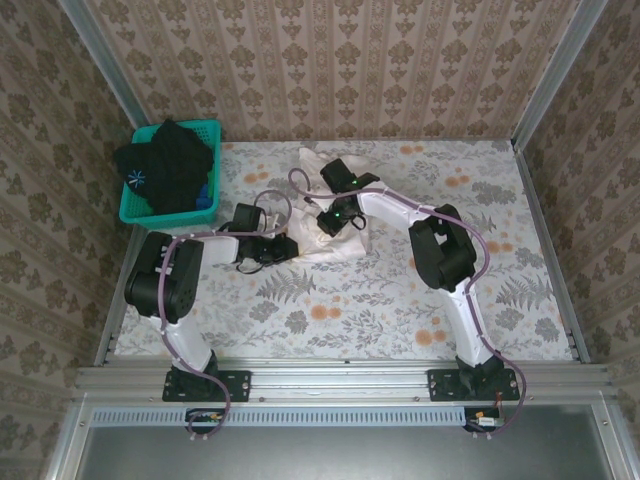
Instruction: Fold and stack the t-shirts
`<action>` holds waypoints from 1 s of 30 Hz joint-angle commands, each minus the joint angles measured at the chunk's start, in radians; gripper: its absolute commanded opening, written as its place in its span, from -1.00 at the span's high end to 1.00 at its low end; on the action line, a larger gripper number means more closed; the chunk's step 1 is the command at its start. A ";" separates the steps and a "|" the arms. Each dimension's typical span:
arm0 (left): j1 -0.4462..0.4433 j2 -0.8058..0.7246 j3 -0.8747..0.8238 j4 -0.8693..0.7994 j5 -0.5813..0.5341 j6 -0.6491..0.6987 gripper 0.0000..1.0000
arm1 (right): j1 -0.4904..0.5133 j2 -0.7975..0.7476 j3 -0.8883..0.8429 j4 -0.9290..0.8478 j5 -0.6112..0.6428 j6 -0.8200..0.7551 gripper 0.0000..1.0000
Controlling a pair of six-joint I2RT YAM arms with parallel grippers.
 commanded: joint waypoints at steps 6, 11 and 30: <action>0.003 -0.028 -0.022 -0.023 -0.009 0.031 0.69 | -0.025 0.007 0.170 0.001 0.093 -0.002 0.96; 0.000 -0.025 -0.019 -0.025 -0.007 0.028 0.69 | -0.030 0.126 0.339 -0.058 0.093 0.003 0.34; 0.007 -0.015 0.180 -0.162 -0.105 0.076 0.08 | 0.002 -0.400 -0.477 0.256 0.195 0.520 -0.04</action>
